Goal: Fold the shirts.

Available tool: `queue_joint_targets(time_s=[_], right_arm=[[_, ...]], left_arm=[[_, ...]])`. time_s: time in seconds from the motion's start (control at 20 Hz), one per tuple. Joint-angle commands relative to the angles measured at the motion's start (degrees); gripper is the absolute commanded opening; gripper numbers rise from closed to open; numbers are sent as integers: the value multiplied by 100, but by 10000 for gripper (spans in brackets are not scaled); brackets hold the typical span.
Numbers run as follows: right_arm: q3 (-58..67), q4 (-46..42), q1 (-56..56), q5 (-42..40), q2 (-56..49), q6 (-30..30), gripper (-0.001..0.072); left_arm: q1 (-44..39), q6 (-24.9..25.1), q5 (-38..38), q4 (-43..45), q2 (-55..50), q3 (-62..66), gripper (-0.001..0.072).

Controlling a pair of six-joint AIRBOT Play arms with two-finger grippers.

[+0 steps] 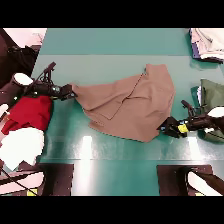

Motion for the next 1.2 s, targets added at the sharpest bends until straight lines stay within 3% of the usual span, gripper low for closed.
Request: queue_joint_targets(time_s=[0.0, 0.05, 0.1, 0.15, 0.2, 0.35, 0.5, 0.75, 0.9, 1.05, 1.1, 1.15], right_arm=[[-2, 566, 179, -295, -772, -280, 437], [2, 564, 361, -422, -951, -295, 423], [2, 566, 553, -540, -1084, -358, 296], [4, 566, 723, -662, -1158, -446, 113], [11, 564, 852, -772, -1163, -509, 25], [450, 144, 776, -846, -804, -496, 24], [1464, -608, 166, -804, -295, -63, 23], [3047, -835, -588, -262, -363, -72, 22], [3536, -833, -542, 24, -758, -74, 24], [3840, -833, -343, 92, -1141, -72, 25], [3932, -831, -310, 103, -1220, -70, 29], [4033, -828, -313, 162, -1270, -70, 105]], left_arm=[[2, 63, -372, -37, 2, 341, 26], [2, 66, -413, -35, 2, 341, 26], [4, 68, -459, -33, 2, 341, 26], [4, 94, -522, -28, 11, 341, 26], [4, 107, -599, 37, 52, 341, 26], [2, 101, -951, 557, 487, 334, 25], [2, 103, -1679, 872, 1032, 210, 25], [2, 105, -2361, 332, 1532, -922, 26], [4, 254, -2221, 70, 1530, -1388, 27], [4, 358, -1611, 151, 1530, -1414, 29], [9, 358, -1423, 155, 1530, -1408, 166], [22, 354, -1333, 166, 1530, -1384, 516]])
